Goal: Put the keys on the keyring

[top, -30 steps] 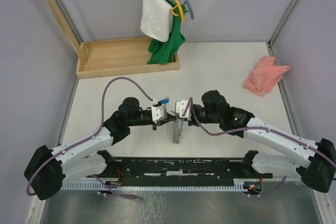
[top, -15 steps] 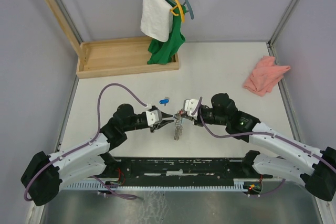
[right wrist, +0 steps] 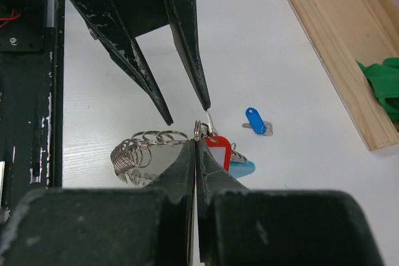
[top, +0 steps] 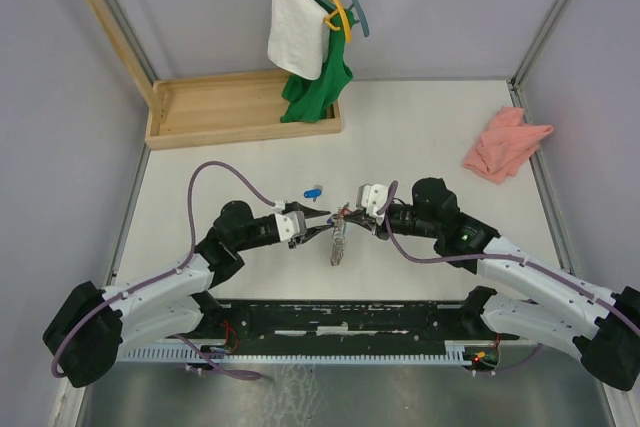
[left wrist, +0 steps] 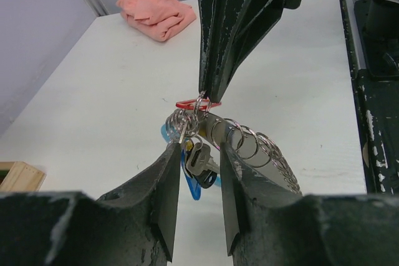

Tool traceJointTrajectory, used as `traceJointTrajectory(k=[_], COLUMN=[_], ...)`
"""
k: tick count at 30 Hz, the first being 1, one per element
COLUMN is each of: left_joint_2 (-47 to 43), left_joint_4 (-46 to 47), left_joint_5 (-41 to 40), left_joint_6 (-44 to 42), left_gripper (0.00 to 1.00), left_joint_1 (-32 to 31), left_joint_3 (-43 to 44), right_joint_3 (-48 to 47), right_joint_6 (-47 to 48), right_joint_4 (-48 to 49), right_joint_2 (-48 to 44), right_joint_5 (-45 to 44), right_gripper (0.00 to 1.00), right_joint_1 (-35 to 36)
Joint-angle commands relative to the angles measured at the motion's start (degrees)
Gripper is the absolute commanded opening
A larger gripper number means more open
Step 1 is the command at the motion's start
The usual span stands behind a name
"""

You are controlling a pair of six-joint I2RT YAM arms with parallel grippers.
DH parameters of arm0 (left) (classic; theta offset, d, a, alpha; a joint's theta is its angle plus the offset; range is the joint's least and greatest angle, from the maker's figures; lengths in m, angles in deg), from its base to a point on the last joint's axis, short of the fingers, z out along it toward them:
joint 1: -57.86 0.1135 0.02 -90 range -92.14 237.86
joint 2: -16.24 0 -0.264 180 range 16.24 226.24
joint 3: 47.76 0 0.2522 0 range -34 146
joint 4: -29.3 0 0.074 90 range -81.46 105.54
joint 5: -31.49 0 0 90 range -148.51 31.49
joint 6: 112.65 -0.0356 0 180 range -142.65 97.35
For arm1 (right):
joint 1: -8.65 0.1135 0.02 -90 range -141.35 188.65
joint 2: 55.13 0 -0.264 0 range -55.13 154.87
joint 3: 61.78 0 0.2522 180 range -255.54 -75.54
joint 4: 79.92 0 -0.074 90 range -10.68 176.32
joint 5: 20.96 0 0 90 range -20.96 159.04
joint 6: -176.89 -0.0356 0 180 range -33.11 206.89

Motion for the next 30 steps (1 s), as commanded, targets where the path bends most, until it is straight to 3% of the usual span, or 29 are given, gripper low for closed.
traceJointTrajectory(k=[1,30], left_joint_2=[1.7,-0.1], left_joint_4=[4.1,2.7], left_joint_5=[-0.6,0.5], left_joint_6=[-4.7,-11.0], left_gripper=[0.39,0.45], left_joint_1=[0.1,0.2], left_joint_3=[1.3,1.9], right_joint_3=[-0.7,-1.1], right_joint_6=[-1.2,-1.9], right_joint_4=[6.1,6.0], right_joint_2=[-1.8,-1.7], right_joint_5=[2.3,4.9], right_gripper=[0.01,0.01], right_joint_1=[-0.4,-1.0])
